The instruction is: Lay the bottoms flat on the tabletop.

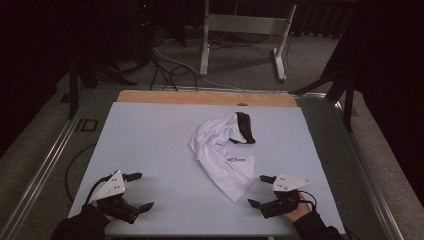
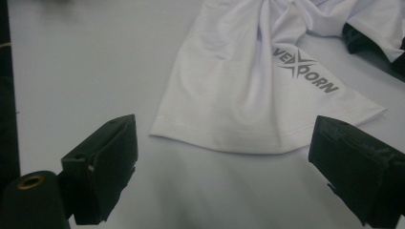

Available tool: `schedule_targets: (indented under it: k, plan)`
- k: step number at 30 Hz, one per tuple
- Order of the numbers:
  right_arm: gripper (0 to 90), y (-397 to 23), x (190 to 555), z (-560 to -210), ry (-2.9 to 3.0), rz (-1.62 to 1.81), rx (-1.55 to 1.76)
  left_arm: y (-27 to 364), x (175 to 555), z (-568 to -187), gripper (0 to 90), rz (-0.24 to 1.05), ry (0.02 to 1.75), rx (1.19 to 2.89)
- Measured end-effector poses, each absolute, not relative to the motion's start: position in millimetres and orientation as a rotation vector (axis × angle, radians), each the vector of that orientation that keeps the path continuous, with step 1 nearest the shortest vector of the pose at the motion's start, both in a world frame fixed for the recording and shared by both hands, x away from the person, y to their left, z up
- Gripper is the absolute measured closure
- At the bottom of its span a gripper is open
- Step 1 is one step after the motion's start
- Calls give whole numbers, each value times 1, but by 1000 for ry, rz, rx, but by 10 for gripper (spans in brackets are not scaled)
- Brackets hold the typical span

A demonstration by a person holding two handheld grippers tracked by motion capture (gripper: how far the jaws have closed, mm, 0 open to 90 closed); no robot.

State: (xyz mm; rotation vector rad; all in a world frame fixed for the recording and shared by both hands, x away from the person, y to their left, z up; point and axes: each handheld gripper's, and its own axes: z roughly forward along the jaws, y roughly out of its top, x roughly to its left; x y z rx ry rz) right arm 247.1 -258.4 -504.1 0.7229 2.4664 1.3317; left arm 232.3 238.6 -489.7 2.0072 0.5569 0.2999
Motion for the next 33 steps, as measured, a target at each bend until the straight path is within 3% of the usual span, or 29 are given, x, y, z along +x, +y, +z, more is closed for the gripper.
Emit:
schedule_targets:
  k: [16, 33]
  plan:
    - [98, -255, 241, -501, 2511, 1280, 694, 233, 233, -487, 2, 283, 531, 2015]
    - [102, -249, 235, -476, 2486, 1299, 665, 225, 236, -472, 2, 227, 514, 1978]
